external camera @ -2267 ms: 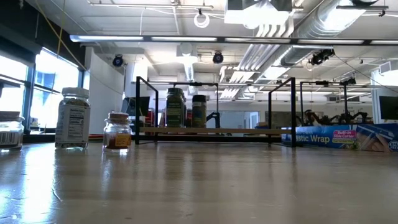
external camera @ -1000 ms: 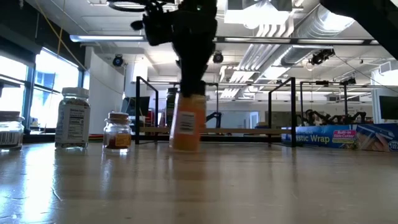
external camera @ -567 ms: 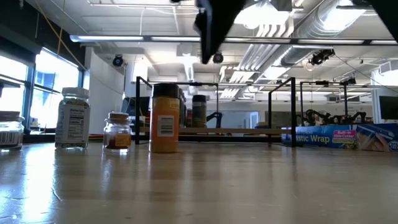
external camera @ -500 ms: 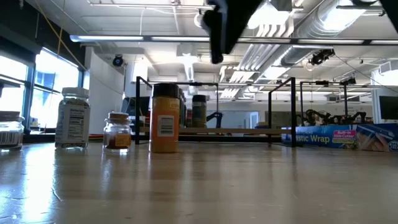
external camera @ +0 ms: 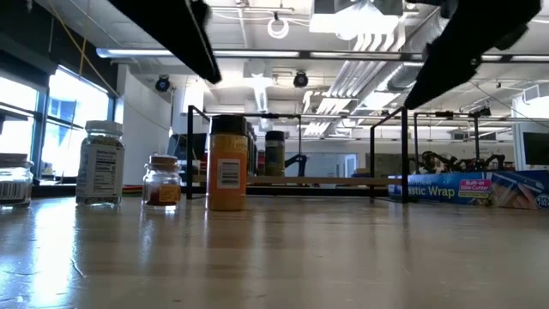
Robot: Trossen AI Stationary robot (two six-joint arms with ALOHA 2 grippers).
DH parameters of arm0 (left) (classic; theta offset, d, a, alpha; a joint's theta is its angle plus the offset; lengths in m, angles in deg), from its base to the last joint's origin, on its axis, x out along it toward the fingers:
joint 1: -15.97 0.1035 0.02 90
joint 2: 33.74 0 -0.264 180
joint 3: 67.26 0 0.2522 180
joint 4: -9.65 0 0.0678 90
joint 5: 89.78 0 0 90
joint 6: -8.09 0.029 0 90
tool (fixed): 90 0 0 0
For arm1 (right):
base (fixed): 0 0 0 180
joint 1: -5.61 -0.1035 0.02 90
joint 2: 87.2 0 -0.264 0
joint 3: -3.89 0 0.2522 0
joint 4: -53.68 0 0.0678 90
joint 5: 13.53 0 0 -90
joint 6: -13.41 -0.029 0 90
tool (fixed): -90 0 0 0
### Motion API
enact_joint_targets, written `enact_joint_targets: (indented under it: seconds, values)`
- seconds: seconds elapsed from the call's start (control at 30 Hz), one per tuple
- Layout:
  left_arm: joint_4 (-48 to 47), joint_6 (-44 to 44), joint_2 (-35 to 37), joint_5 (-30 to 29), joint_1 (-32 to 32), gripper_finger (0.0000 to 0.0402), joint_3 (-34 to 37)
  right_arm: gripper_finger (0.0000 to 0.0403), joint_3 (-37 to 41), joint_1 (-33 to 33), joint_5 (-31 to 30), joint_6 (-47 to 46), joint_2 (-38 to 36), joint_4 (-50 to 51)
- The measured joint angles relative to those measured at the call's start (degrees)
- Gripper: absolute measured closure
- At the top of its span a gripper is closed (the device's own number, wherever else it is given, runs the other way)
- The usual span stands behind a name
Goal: Shelf spices
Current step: Put the bottom black seasoning bottle on the shelf aligned with the other black seasoning bottles
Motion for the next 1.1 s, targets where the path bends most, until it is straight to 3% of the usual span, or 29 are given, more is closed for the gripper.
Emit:
enact_joint_targets:
  seconds: [0.07,0.17,0.37,0.67,1.1]
  values:
    - [-2.1,2.1,1.4,5.9,5.3,0.0133,-1.1,0.0086,2.9,-1.2,-2.3,-0.8,-0.3,-5.5]
    - [-5.0,4.8,2.4,9.8,11.7,0.0133,-2.1,0.0086,5.7,-2.2,-4.3,-1.4,-0.2,-10.4]
    - [-5.9,9.1,1.3,18.8,17.5,0.0133,-1.9,0.0086,7.4,-2.4,-5.4,-1.1,-0.2,-14.1]
    - [-6.2,11.3,-2.3,9.4,17.0,0.0133,-1.8,0.0086,7.4,-2.4,-5.8,0.8,-0.2,-15.1]
    - [-5.9,10.9,-2.7,10.3,17.1,0.0149,-1.8,0.0086,7.4,-2.4,-6.2,0.7,-0.1,-15.3]
